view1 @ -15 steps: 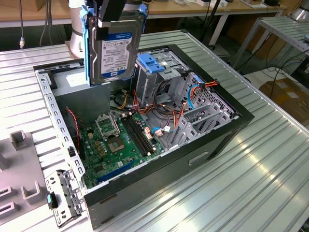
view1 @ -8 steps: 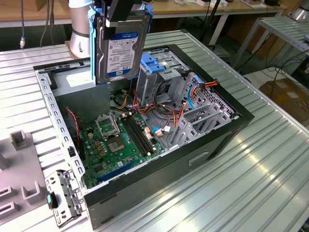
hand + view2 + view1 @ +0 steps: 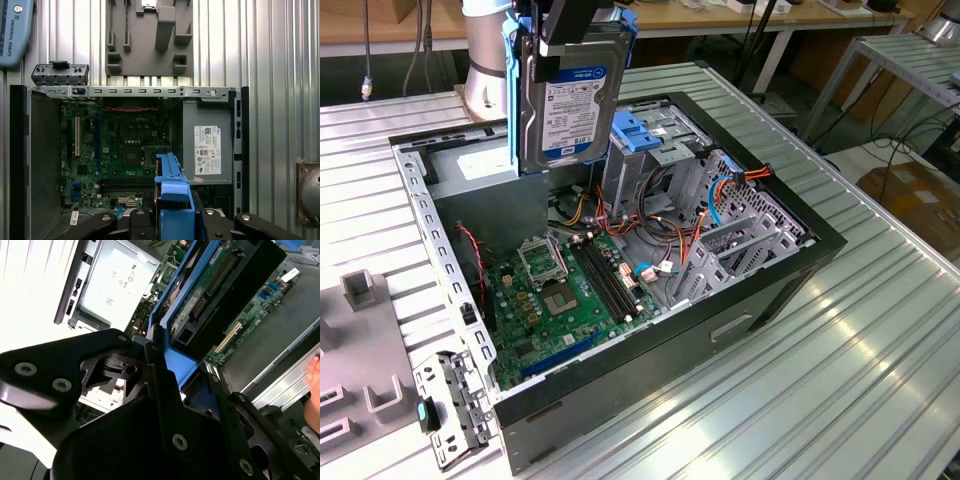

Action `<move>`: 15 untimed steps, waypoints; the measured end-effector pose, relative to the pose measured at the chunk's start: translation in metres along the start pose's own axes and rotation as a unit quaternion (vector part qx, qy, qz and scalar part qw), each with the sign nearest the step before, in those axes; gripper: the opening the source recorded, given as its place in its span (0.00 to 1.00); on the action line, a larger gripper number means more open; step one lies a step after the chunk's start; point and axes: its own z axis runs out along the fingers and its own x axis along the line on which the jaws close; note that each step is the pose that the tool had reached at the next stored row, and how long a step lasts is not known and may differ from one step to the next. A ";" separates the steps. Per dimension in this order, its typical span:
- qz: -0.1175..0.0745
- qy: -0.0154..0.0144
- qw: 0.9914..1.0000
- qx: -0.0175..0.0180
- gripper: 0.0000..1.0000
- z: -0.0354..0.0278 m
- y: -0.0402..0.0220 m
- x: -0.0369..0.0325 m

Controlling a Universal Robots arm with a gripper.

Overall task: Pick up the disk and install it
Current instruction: 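Insert the disk into the insertion slot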

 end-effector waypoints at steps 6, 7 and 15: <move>0.000 0.000 1.000 0.000 0.37 -0.0001 0.0000 0.0041; 0.000 0.000 1.000 0.000 0.37 -0.0001 0.0000 0.0053; 0.000 0.000 1.000 0.000 0.37 -0.0005 -0.0003 0.0260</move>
